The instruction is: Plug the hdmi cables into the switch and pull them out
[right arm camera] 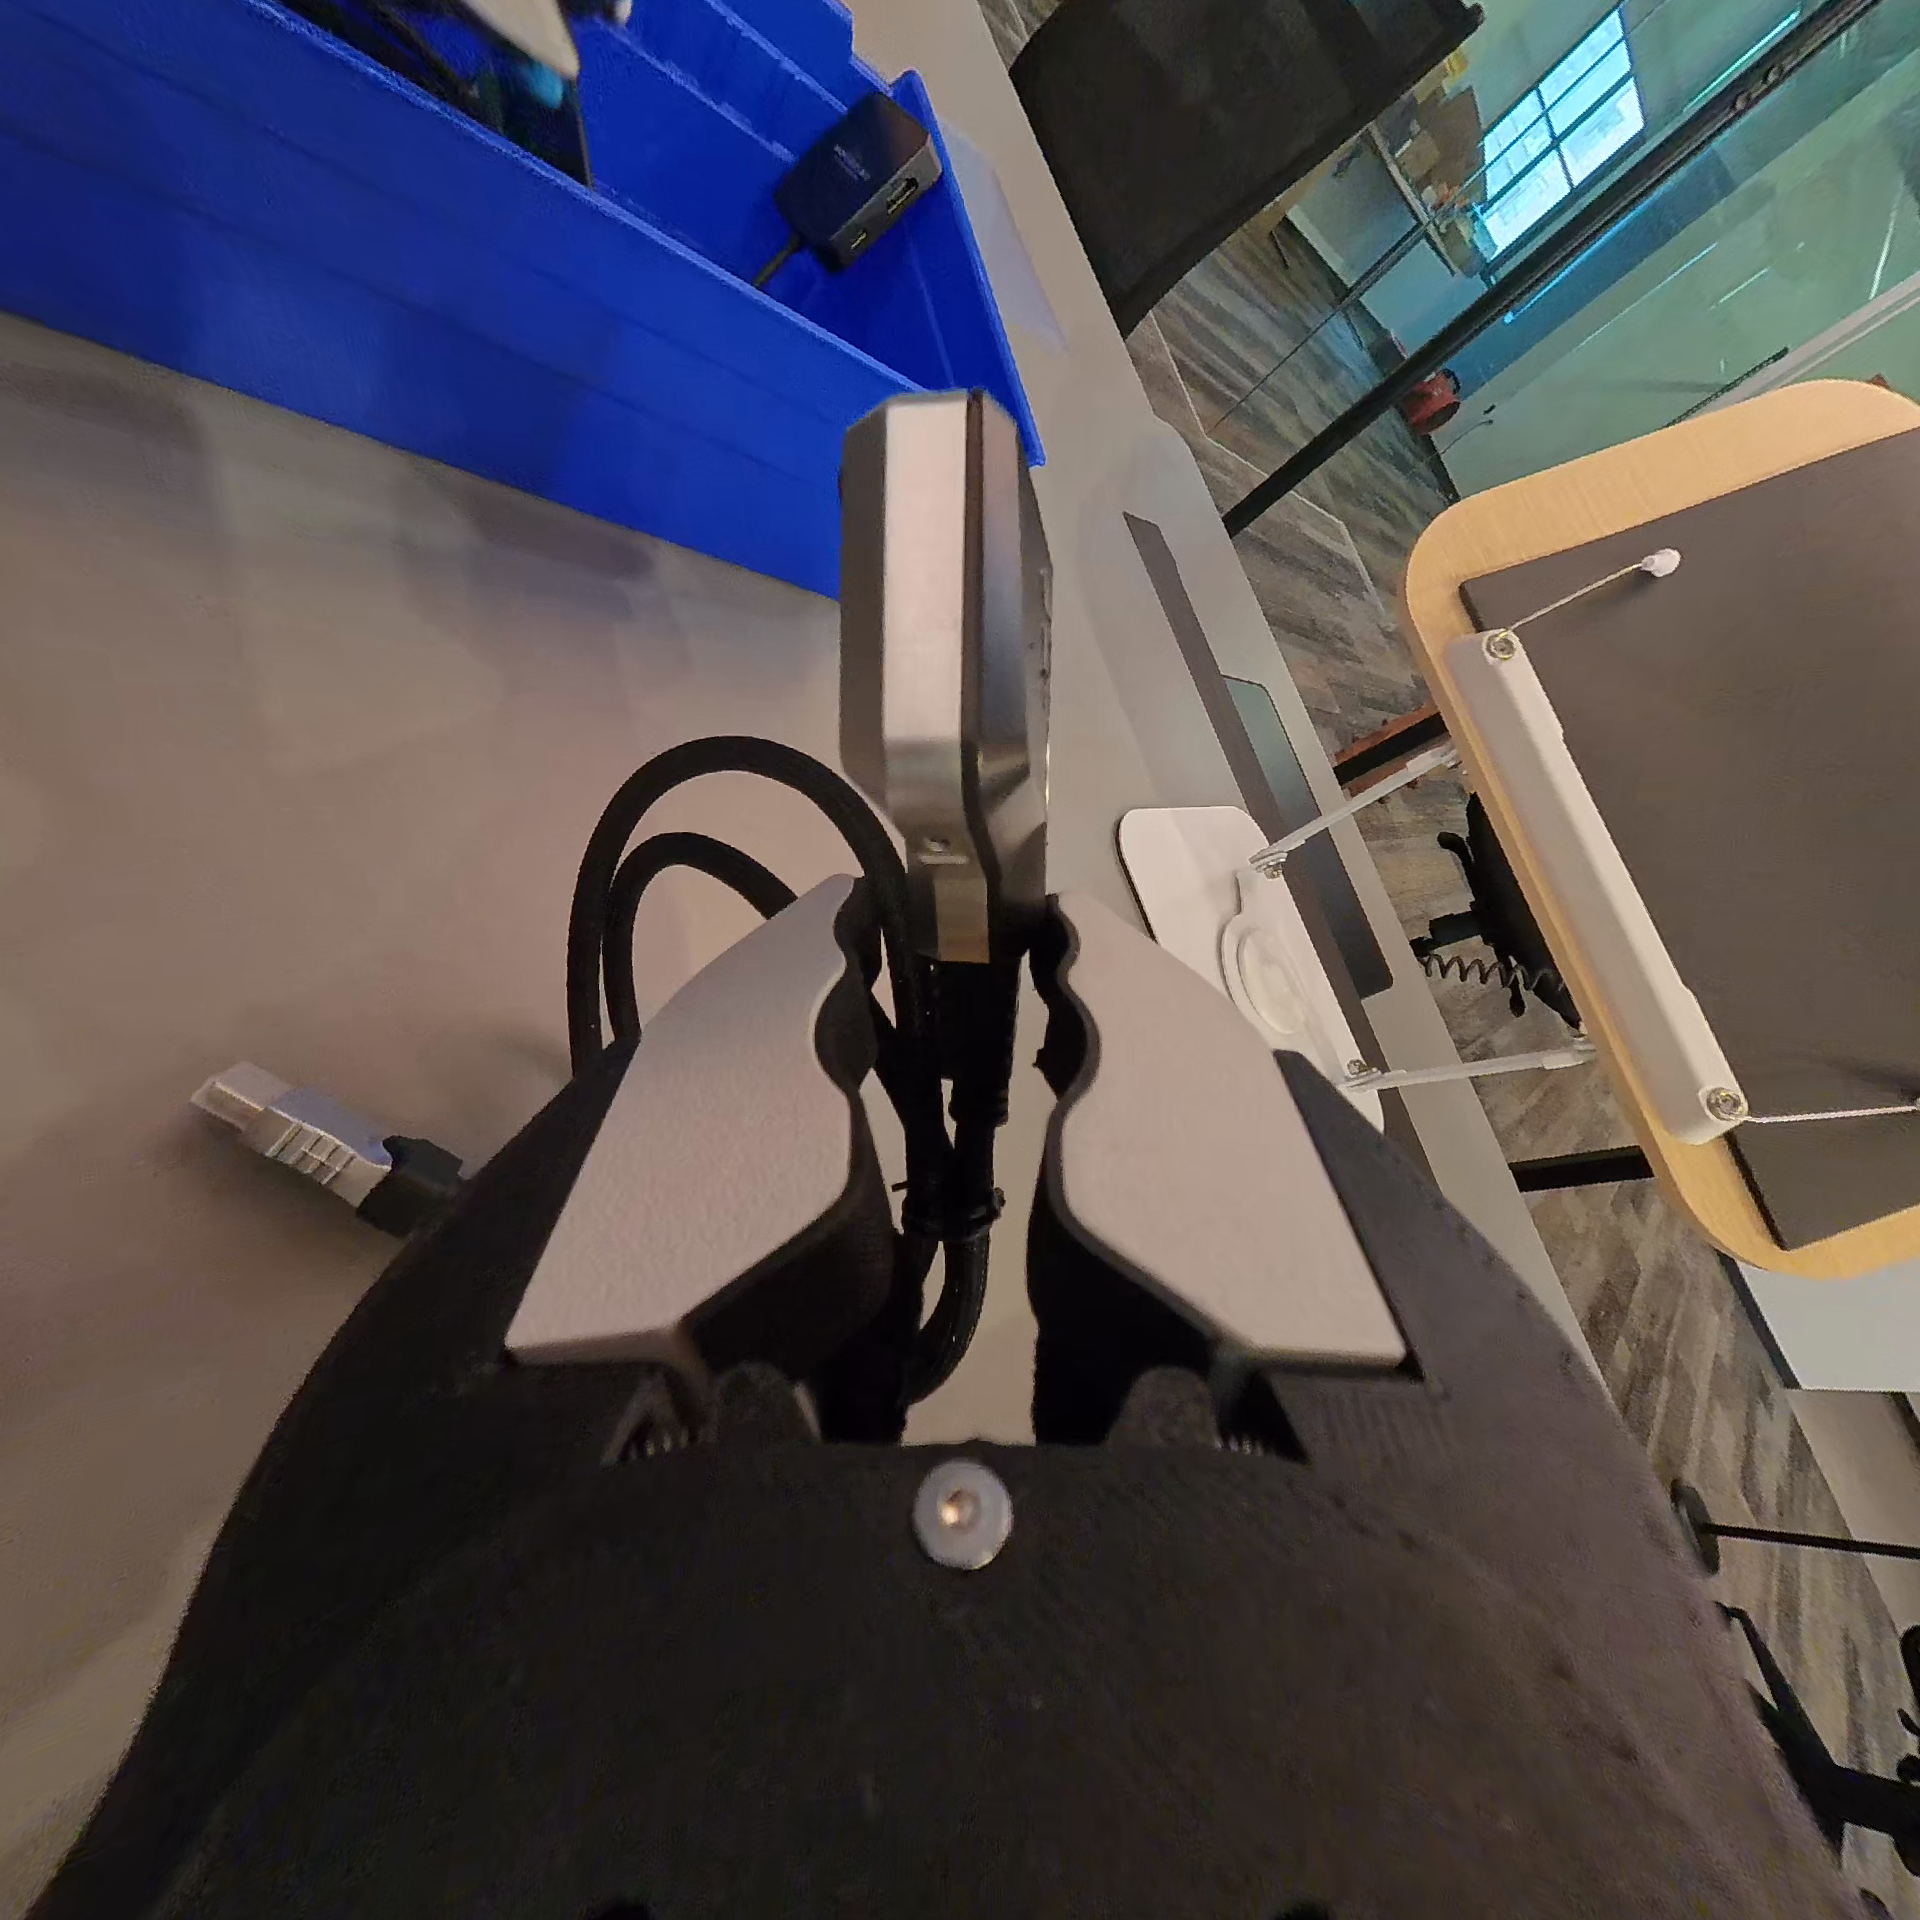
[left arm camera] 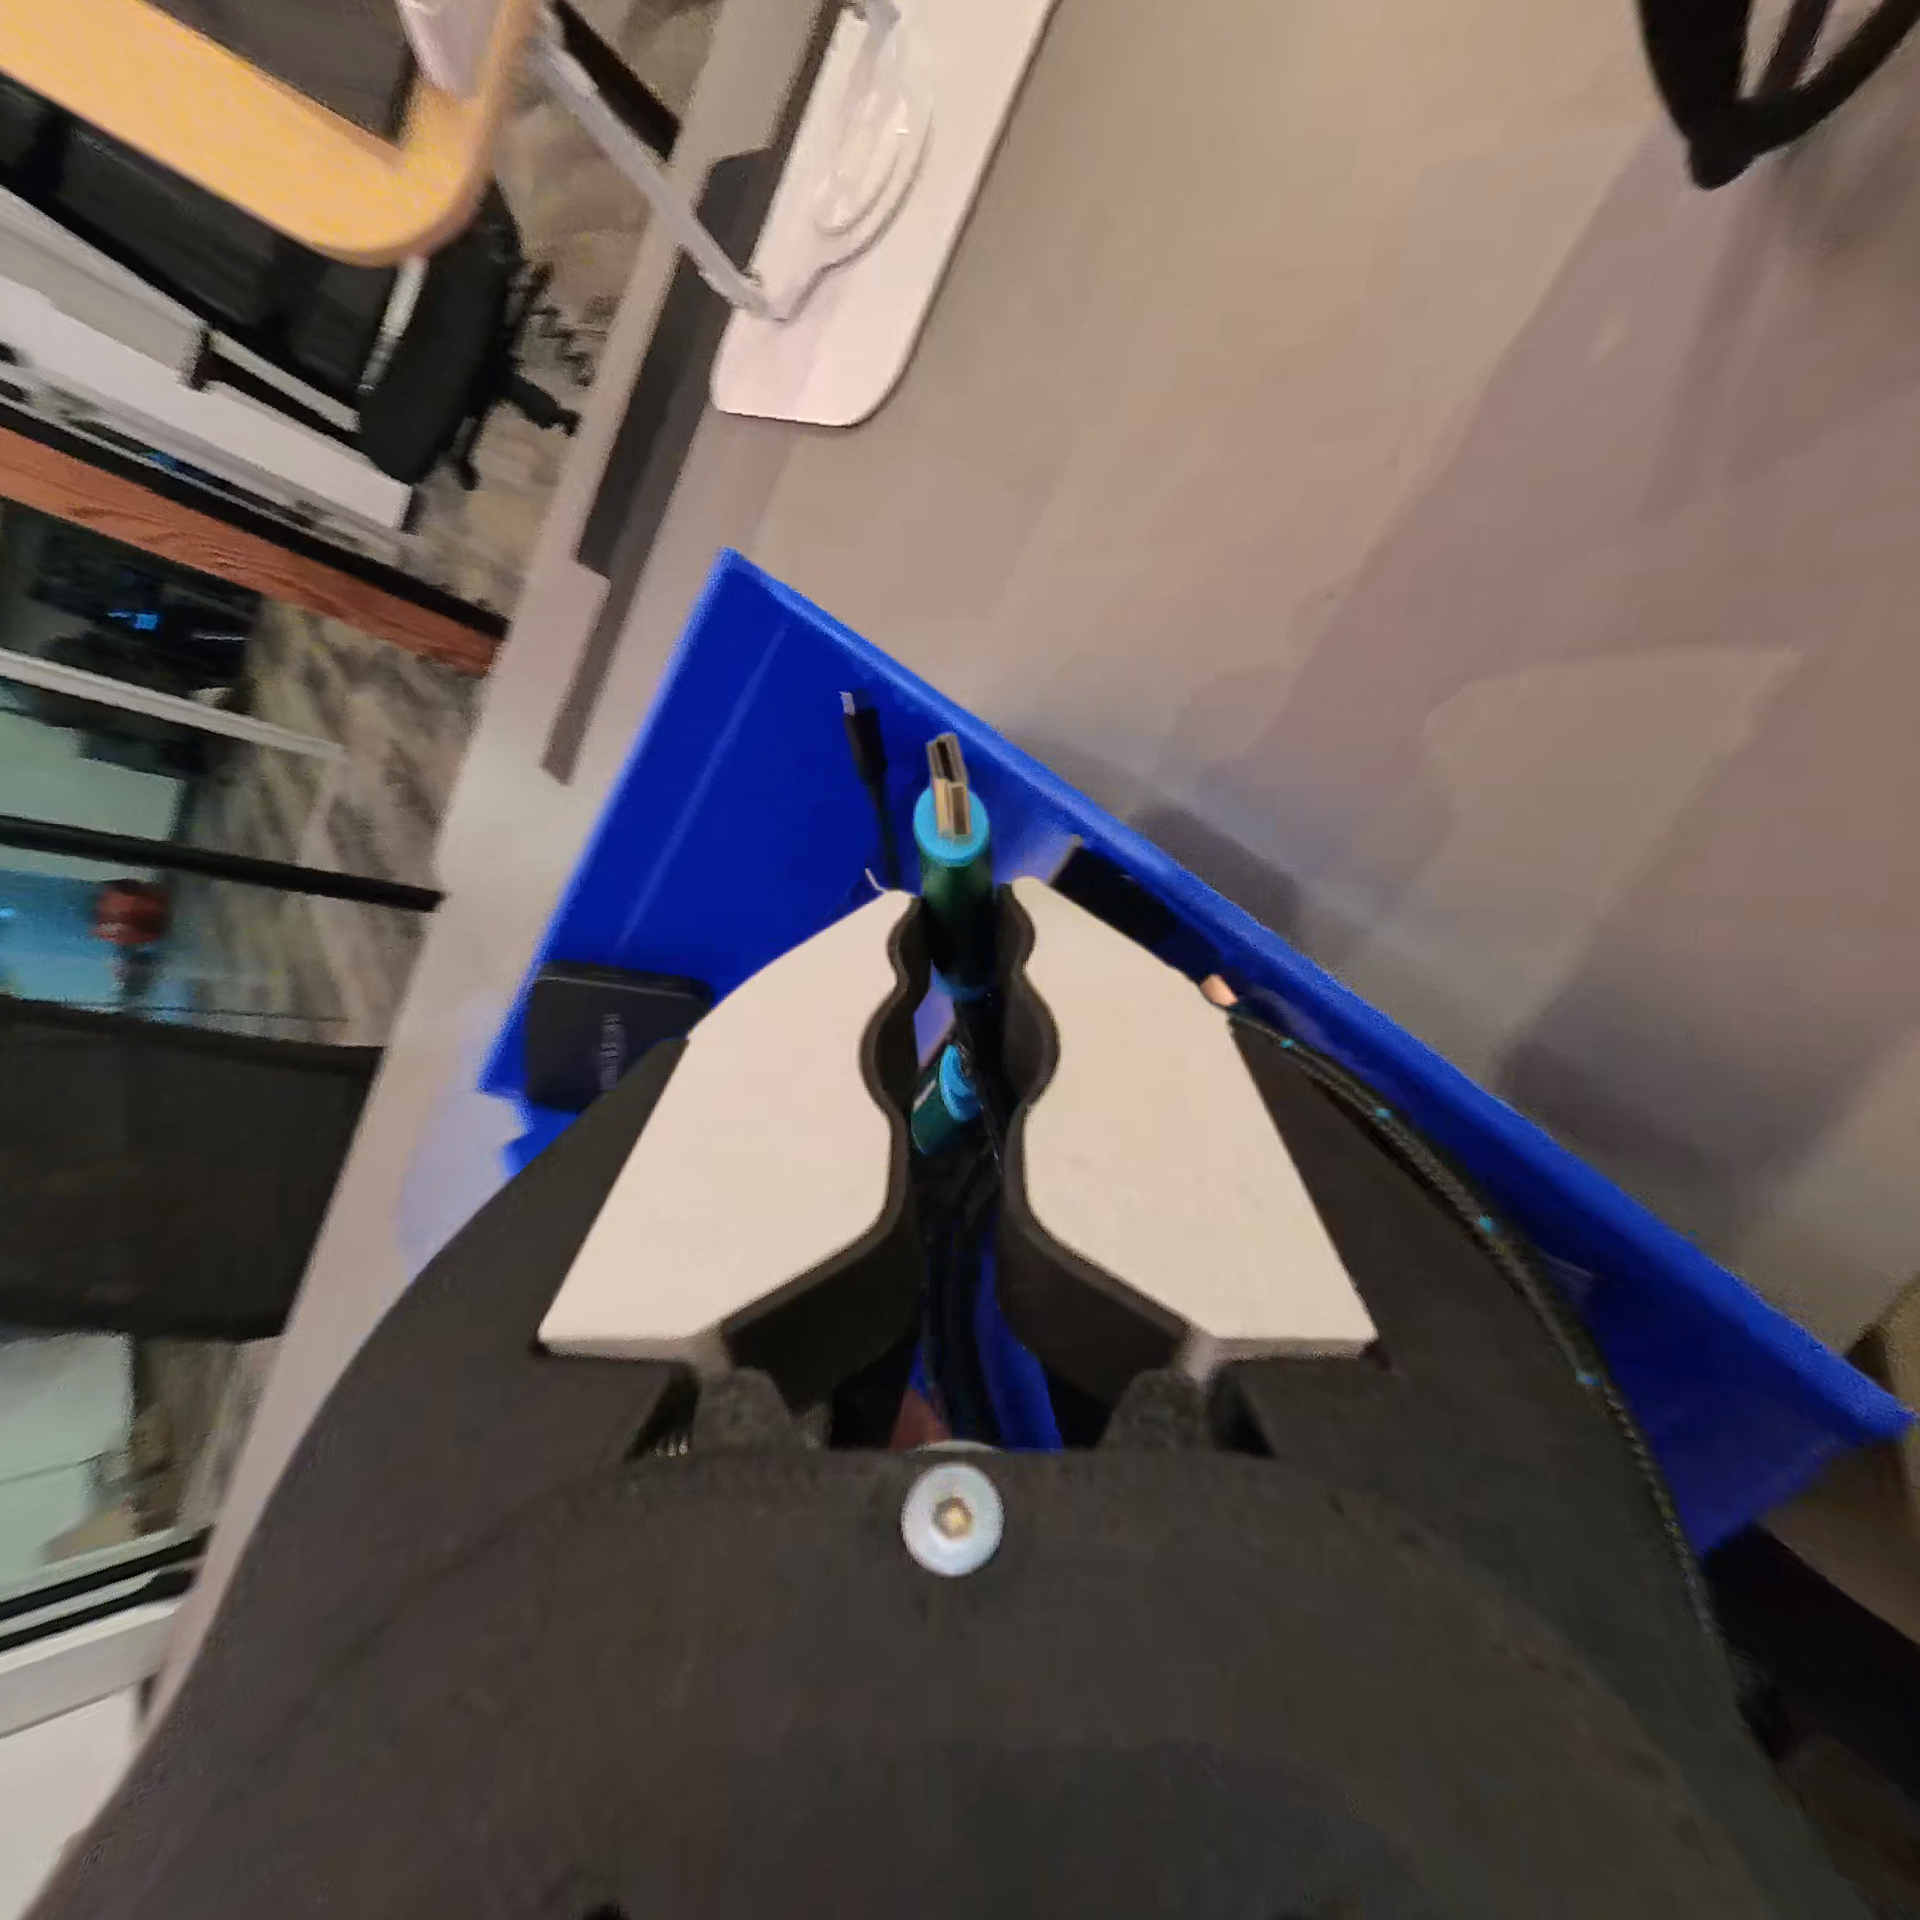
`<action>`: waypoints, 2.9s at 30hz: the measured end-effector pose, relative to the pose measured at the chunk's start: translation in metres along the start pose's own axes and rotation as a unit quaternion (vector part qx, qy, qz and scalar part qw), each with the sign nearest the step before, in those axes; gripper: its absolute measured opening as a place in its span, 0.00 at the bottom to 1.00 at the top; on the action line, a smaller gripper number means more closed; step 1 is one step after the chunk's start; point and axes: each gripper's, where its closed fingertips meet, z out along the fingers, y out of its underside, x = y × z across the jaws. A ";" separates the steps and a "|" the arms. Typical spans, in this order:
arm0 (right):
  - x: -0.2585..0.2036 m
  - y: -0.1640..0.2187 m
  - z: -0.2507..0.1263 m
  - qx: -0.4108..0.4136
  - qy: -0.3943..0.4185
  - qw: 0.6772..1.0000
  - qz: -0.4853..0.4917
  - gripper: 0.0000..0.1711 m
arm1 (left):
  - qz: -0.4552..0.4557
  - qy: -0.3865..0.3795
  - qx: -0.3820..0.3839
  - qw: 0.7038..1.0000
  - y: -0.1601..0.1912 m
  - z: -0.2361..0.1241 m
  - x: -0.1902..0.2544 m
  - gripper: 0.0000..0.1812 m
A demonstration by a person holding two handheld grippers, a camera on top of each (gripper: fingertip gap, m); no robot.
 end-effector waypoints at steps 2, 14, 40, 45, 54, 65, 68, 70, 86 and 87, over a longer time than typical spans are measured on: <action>0.000 0.000 0.000 -0.003 0.002 1.000 -0.003 0.16 | 0.016 -0.040 -0.002 0.999 -0.011 -0.009 -0.012 0.06; 0.000 0.002 0.004 -0.045 0.030 0.996 -0.067 0.16 | 0.184 -0.105 -0.064 0.975 -0.093 -0.003 0.004 0.06; -0.006 0.001 0.012 -0.041 0.015 0.995 -0.085 0.16 | 0.286 -0.152 -0.088 0.942 -0.112 0.035 0.025 0.06; -0.010 0.001 0.013 -0.045 0.009 0.994 -0.095 0.16 | 0.276 -0.163 -0.096 0.942 -0.109 0.039 0.025 0.06; -0.010 0.003 0.013 -0.049 0.007 0.994 -0.098 0.16 | 0.293 -0.165 -0.092 0.937 -0.111 0.039 0.028 0.06; -0.002 0.005 0.006 -0.016 -0.002 0.999 -0.050 0.16 | 0.282 -0.168 -0.066 0.942 -0.116 0.040 0.032 0.06; 0.003 0.004 0.001 0.014 -0.010 1.000 -0.014 0.16 | 0.264 -0.157 -0.056 0.950 -0.117 0.041 0.033 0.06; 0.007 0.006 -0.002 0.019 -0.008 1.000 -0.007 0.16 | 0.253 -0.146 -0.052 0.955 -0.116 0.042 0.034 0.06; 0.021 0.017 -0.007 0.018 0.006 0.999 0.033 0.16 | 0.283 0.040 -0.053 0.957 -0.107 0.065 0.099 0.06; 0.023 0.018 -0.007 0.018 0.009 0.999 0.038 0.16 | 0.267 0.079 -0.042 0.959 -0.110 0.060 0.102 0.06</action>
